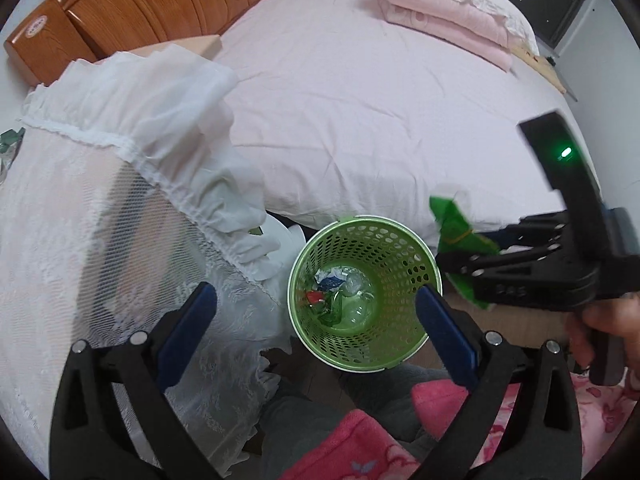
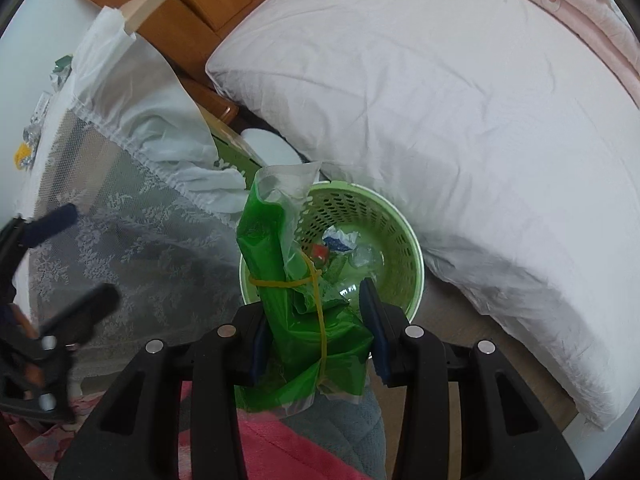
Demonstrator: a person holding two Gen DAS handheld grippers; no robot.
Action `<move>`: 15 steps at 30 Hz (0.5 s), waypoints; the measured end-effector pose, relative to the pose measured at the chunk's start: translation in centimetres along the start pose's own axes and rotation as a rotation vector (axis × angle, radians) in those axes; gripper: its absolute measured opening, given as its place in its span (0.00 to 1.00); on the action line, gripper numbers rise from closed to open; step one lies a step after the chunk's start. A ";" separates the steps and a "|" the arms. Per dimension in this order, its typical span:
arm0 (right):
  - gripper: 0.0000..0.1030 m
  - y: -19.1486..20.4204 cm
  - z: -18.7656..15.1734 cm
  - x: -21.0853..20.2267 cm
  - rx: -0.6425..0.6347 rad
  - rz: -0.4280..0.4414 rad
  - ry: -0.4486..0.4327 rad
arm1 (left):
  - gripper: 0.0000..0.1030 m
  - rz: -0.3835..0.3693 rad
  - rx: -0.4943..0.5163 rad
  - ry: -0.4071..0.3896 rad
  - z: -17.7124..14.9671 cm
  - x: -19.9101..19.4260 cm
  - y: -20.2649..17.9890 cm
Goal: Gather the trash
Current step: 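Open the left tool over the basket while the right tool opens to drop the green bag, then move both tools back over the trash on the bed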
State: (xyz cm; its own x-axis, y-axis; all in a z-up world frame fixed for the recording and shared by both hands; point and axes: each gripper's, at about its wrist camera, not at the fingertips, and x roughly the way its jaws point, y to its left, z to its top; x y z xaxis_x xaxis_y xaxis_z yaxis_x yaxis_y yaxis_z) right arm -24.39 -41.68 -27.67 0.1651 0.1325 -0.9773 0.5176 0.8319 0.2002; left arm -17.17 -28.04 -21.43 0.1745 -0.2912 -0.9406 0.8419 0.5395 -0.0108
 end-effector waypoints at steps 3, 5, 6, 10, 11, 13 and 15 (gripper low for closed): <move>0.41 1.1 -0.1 2.0 -0.005 0.023 0.062 | 0.92 0.019 -0.019 -0.023 -0.2 -1.4 0.7; 0.63 1.8 -0.2 3.5 -0.006 0.013 0.119 | 0.92 0.031 -0.028 -0.026 -0.4 -1.6 1.1; 0.74 2.1 -0.2 4.0 -0.009 -0.011 0.133 | 0.92 0.033 -0.033 -0.019 -0.4 -1.6 1.3; 0.92 3.9 -0.6 5.3 -0.072 -0.080 0.182 | 0.92 0.036 -0.042 0.001 -0.6 -1.0 1.7; 0.92 4.0 -0.6 5.4 -0.078 -0.081 0.188 | 0.92 0.035 -0.042 0.002 -0.7 -1.0 1.6; 0.94 4.2 -0.8 5.5 -0.085 -0.080 0.190 | 0.92 0.033 -0.041 0.001 -0.7 -1.0 1.7; 0.94 4.1 -0.9 5.4 -0.084 -0.084 0.186 | 0.92 0.031 -0.043 0.002 -0.7 -0.9 1.8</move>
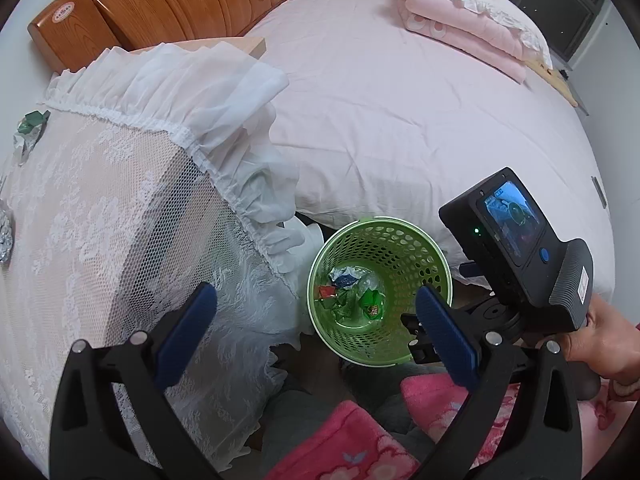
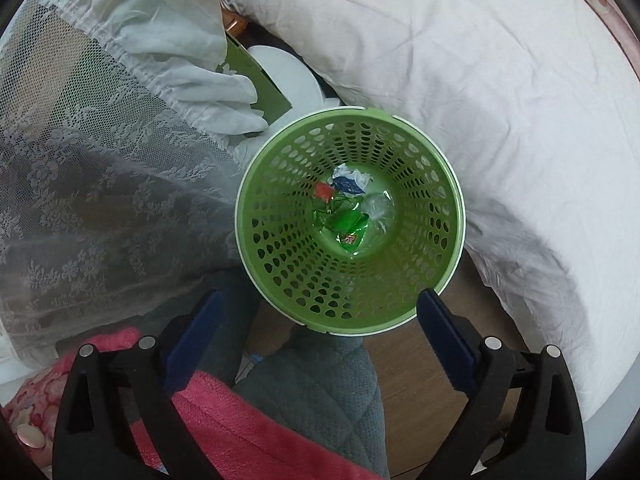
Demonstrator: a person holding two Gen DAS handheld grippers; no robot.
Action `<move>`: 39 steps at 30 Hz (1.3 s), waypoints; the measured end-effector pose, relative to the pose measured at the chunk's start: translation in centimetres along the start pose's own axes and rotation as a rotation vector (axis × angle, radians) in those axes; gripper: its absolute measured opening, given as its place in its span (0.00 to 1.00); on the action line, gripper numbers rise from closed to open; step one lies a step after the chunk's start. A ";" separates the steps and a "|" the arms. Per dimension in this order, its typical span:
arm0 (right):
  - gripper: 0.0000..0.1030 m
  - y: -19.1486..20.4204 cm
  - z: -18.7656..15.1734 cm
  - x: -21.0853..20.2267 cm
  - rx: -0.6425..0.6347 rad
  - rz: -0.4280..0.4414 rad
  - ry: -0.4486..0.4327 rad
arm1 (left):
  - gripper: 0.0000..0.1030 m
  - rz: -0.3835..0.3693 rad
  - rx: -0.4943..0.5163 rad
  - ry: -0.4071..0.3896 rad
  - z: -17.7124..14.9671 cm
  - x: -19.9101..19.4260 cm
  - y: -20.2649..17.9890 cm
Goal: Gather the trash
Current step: 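Move both tools back over the trash on the bed, then grasp the silver blister pack with the left tool while the right tool grasps the crumpled newspaper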
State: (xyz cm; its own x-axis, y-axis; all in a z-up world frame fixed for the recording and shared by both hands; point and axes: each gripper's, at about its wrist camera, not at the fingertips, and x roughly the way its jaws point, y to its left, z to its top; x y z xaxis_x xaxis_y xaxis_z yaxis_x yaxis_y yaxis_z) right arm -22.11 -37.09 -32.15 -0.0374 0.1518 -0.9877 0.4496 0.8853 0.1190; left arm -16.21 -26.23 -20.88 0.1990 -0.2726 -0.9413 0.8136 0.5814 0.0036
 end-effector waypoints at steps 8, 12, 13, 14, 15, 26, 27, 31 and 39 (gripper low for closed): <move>0.94 0.0 0.7 -3.5 0.031 -0.029 -0.082 | 0.92 0.035 -0.037 -0.055 0.0 -1.3 1.3; 0.94 1.1 1.7 -8.5 0.024 -0.025 -0.239 | 0.92 0.083 -0.117 -0.130 0.4 -4.1 3.9; 0.95 1.4 1.9 -9.7 0.021 -0.026 -0.273 | 0.92 0.088 -0.139 -0.146 0.5 -4.8 4.7; 0.97 1.9 2.2 -11.3 0.017 -0.024 -0.324 | 0.92 0.096 -0.165 -0.166 0.5 -5.6 5.6; 0.98 2.4 2.3 -12.9 0.012 -0.017 -0.369 | 0.92 0.112 -0.188 -0.187 0.4 -6.5 6.5; 0.98 8.5 4.8 -22.3 -0.105 0.089 -0.613 | 0.92 0.284 -0.433 -0.307 -2.9 -13.0 16.5; 0.98 9.4 5.2 -22.3 -0.122 0.097 -0.610 | 0.92 0.292 -0.450 -0.303 -3.2 -13.1 17.4; 0.98 12.0 6.3 -22.1 -0.165 0.109 -0.585 | 0.92 0.300 -0.524 -0.276 -4.5 -12.8 20.3; 0.98 16.3 8.2 -21.2 -0.224 0.134 -0.538 | 0.92 0.263 -0.698 -0.266 -3.6 -10.4 26.6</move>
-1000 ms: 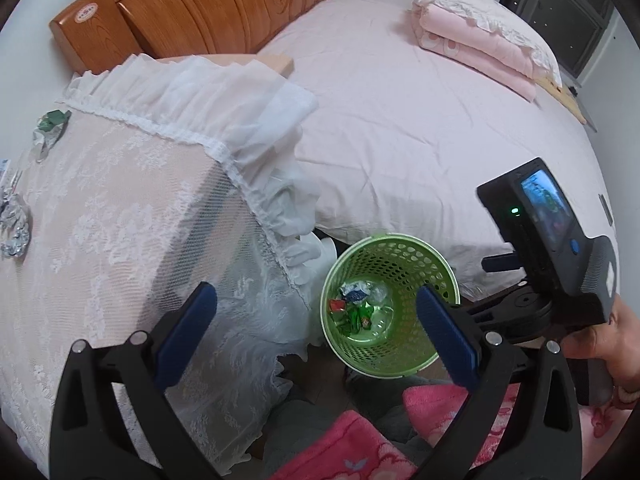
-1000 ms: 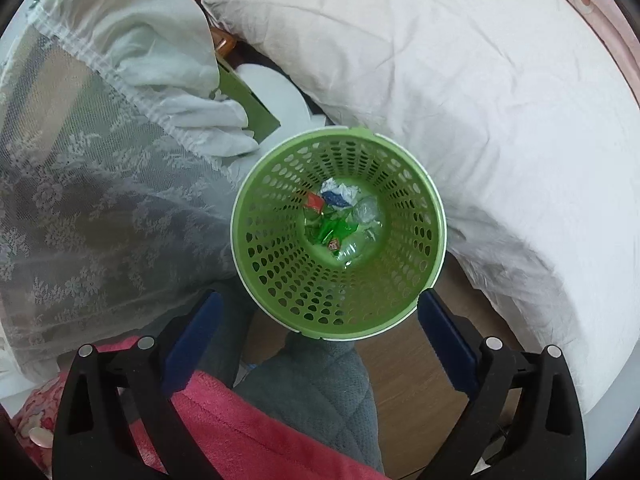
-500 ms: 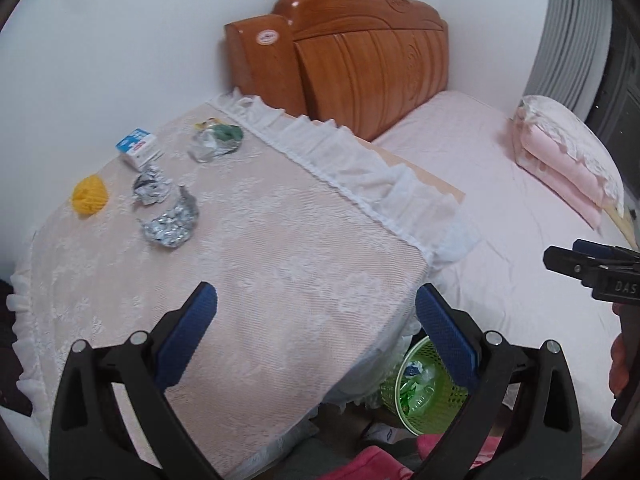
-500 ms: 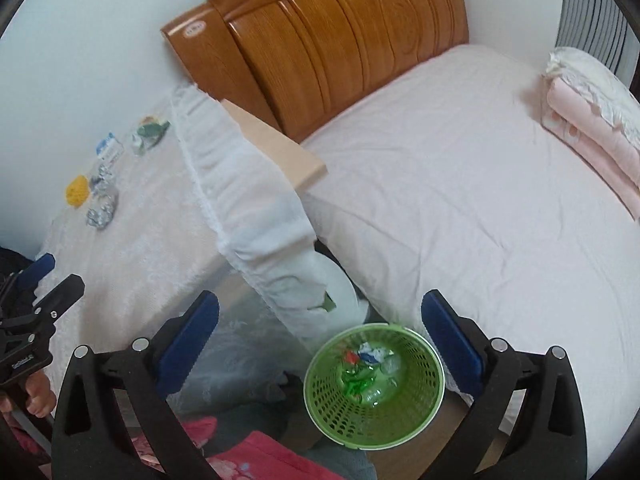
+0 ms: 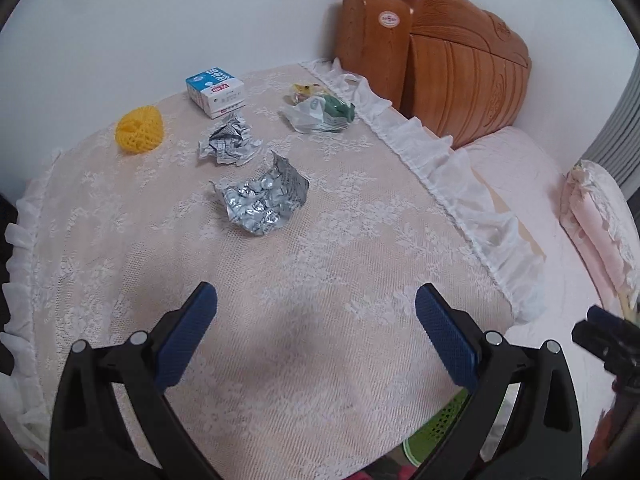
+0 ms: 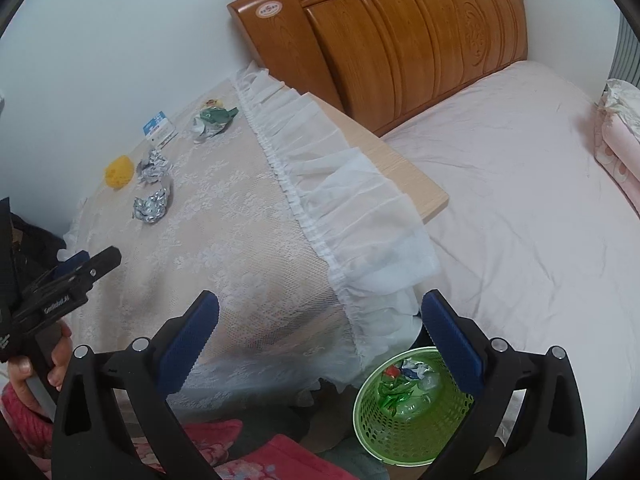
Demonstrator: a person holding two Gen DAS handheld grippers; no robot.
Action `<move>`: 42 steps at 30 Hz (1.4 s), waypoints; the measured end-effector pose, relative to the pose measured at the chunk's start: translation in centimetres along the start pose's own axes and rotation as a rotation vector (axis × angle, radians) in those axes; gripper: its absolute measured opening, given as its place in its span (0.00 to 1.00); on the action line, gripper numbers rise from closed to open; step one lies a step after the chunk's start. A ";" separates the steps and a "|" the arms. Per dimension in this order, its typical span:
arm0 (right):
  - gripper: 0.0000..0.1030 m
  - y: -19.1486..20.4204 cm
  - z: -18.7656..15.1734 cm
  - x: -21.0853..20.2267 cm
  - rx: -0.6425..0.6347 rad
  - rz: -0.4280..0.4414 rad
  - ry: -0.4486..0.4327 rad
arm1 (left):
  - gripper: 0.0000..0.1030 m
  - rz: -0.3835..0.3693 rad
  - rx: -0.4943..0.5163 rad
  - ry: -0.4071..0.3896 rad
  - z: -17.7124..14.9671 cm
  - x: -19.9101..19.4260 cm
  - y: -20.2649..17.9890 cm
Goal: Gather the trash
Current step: 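Grasp the silver blister pack with the left tool while the right tool grasps the crumpled newspaper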
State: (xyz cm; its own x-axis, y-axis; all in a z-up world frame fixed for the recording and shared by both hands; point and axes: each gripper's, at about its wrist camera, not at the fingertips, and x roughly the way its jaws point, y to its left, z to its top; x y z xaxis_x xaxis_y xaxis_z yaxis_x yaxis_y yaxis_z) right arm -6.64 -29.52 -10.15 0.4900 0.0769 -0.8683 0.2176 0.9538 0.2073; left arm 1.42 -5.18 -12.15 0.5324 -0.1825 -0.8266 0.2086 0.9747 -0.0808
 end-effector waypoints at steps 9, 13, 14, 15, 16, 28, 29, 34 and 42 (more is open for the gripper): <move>0.98 3.1 4.6 3.5 -0.048 0.029 0.002 | 0.93 0.116 -0.205 0.070 5.8 8.2 2.5; 0.98 4.3 6.9 5.1 -0.068 0.040 0.005 | 0.93 0.113 -0.278 0.130 6.9 11.2 3.7; 0.98 4.7 7.6 5.5 -0.072 0.046 0.007 | 0.93 0.120 -0.285 0.137 7.0 11.7 3.8; 0.98 5.0 8.2 5.9 -0.075 0.052 0.007 | 0.92 0.129 -0.289 0.143 7.1 12.2 3.8; 0.98 5.3 8.7 6.2 -0.077 0.057 0.006 | 0.92 0.135 -0.292 0.146 7.2 12.6 3.8; 0.98 6.8 10.3 7.8 -0.093 0.087 0.030 | 0.65 0.101 -0.325 0.144 7.3 13.2 4.4; 0.98 6.8 10.2 7.8 -0.092 0.088 0.031 | 0.64 0.093 -0.333 0.143 7.3 13.1 4.6; 0.98 6.8 9.8 8.0 -0.098 0.088 0.039 | 0.64 0.089 -0.335 0.146 7.0 12.9 4.9; 0.98 10.3 10.3 9.2 -0.209 0.111 0.055 | 0.64 0.117 -0.287 0.063 6.8 8.0 7.3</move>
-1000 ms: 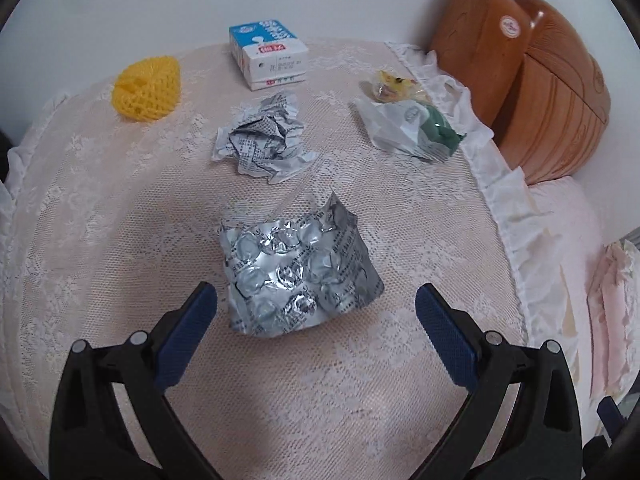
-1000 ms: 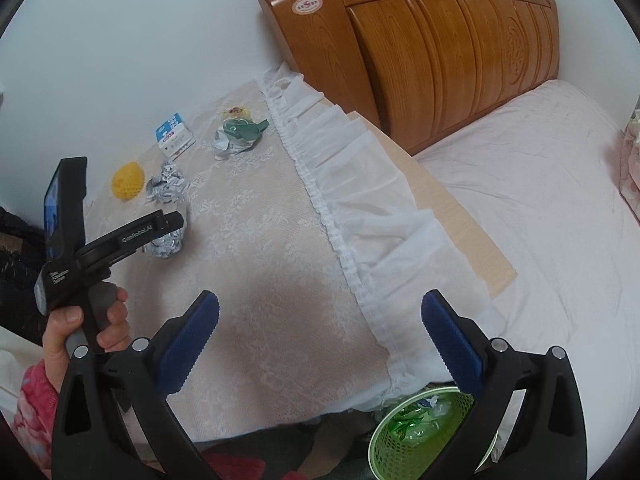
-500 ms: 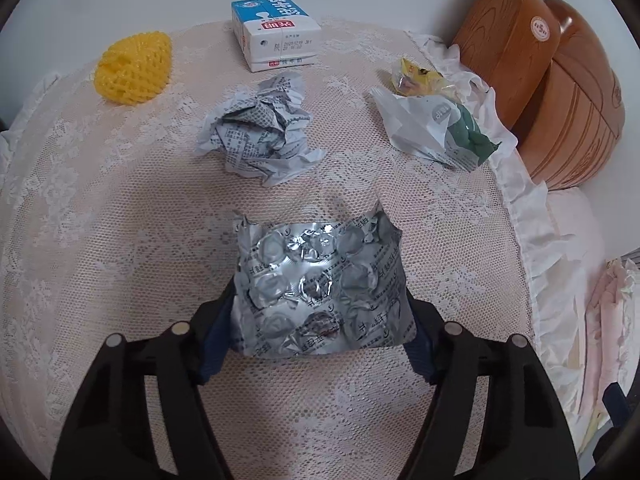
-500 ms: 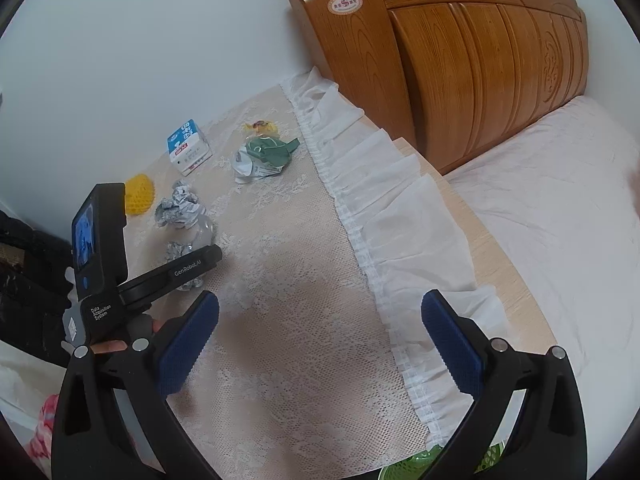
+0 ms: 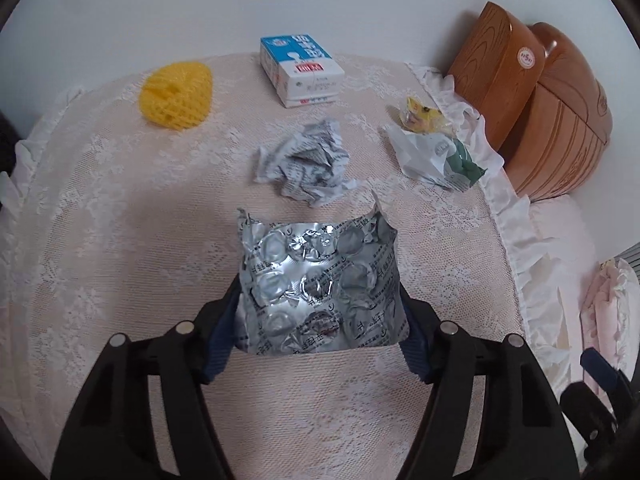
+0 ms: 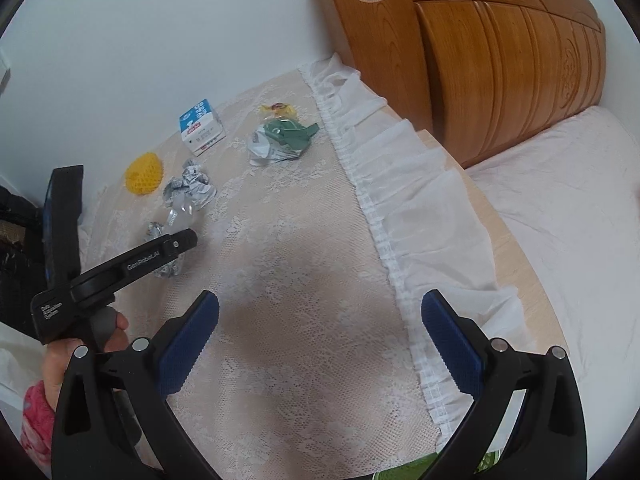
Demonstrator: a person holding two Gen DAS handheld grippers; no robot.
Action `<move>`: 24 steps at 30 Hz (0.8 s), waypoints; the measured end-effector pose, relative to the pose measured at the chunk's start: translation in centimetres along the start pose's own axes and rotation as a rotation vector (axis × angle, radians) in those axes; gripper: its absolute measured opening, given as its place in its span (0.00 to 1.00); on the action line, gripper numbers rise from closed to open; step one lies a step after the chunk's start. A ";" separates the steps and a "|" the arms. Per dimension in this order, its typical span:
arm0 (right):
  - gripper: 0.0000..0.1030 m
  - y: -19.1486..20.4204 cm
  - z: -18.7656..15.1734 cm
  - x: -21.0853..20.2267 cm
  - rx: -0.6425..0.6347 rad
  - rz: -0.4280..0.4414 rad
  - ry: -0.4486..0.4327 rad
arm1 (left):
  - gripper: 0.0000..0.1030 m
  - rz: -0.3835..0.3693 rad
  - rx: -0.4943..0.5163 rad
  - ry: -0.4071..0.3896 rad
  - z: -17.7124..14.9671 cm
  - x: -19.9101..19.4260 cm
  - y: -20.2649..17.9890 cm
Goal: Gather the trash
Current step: 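Grasp the silver blister pack with the left tool while the right tool grasps the crumpled newspaper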
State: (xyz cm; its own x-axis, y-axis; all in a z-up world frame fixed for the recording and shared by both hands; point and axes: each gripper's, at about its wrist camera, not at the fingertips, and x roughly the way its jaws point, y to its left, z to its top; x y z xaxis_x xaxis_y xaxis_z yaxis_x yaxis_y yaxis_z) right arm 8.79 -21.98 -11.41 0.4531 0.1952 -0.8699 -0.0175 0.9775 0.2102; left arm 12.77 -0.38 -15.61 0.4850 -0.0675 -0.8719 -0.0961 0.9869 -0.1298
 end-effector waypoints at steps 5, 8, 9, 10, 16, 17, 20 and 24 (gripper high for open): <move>0.98 5.8 3.1 3.9 -0.120 0.051 0.014 | 0.64 0.048 -0.004 -0.063 0.9 -2.8 3.8; 0.98 9.6 5.2 7.3 -0.189 0.074 0.026 | 0.64 0.074 -0.004 -0.092 1.4 -3.6 5.9; 0.98 10.8 5.9 8.5 -0.208 0.079 0.029 | 0.61 0.082 -0.004 -0.097 1.5 -3.7 6.5; 0.98 11.7 6.7 9.8 -0.217 0.086 0.027 | 0.63 0.122 -0.016 -0.108 1.5 -3.9 7.6; 0.98 15.3 9.1 14.4 -0.234 0.078 0.053 | 0.63 0.105 -0.019 -0.096 2.4 -3.1 11.1; 0.98 15.7 9.3 14.9 -0.238 0.070 0.056 | 0.63 0.111 -0.013 -0.095 2.5 -2.9 11.4; 0.98 16.1 9.5 15.9 -0.231 0.067 0.065 | 0.63 0.107 -0.013 -0.090 2.9 -2.4 12.0; 0.98 16.3 9.8 16.9 -0.221 0.057 0.074 | 0.63 0.111 -0.003 -0.084 3.2 -1.8 12.2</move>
State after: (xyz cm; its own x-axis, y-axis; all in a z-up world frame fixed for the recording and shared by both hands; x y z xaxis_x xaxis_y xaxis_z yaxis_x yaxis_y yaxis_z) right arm 24.87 -3.55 -18.29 0.3793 0.2476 -0.8915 -0.2392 0.9570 0.1640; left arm 13.47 12.26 -14.13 0.5426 0.0545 -0.8382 -0.1553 0.9872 -0.0363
